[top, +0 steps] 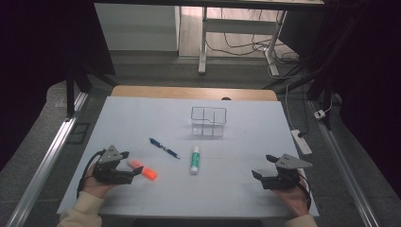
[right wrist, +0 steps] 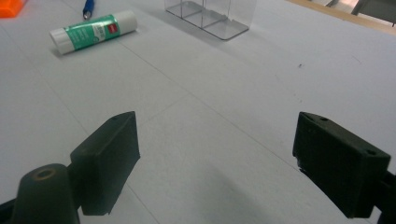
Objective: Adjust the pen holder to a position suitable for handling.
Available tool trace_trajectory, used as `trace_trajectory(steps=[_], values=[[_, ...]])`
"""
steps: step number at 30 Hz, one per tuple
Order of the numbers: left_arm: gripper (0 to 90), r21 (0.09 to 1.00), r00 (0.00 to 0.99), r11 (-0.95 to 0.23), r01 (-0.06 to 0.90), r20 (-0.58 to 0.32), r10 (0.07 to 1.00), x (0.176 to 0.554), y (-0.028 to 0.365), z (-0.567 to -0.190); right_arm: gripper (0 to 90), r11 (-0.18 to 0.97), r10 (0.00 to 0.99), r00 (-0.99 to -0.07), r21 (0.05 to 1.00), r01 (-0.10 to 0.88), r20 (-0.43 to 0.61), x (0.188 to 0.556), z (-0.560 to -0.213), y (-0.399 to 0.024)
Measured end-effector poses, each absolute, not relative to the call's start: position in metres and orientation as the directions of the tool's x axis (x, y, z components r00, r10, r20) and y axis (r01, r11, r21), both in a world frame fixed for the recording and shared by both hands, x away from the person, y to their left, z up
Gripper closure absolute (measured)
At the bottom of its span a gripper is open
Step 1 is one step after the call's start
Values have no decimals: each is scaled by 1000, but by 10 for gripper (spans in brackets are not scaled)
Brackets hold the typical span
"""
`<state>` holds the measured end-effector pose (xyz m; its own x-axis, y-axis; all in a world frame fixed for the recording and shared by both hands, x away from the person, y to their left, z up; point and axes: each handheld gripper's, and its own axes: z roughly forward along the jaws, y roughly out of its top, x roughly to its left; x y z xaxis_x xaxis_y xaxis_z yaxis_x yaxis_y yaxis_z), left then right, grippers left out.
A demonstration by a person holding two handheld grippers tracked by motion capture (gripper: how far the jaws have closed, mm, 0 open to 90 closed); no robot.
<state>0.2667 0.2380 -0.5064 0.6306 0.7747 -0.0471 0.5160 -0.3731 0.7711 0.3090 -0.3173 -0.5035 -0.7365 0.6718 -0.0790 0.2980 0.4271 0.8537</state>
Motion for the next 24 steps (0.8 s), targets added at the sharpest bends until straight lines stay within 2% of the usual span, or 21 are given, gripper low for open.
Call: trace_trajectory(steps=[6,24], values=[[190,778,636,-366,510,-55,769,266,238,-504,145,387,681,-731,871,304,-47,312,-504,-320],[199,779,665,-398,484,-32,746,267,237,-504,164,402,676,-735,866,297,-62,307,-504,-311]])
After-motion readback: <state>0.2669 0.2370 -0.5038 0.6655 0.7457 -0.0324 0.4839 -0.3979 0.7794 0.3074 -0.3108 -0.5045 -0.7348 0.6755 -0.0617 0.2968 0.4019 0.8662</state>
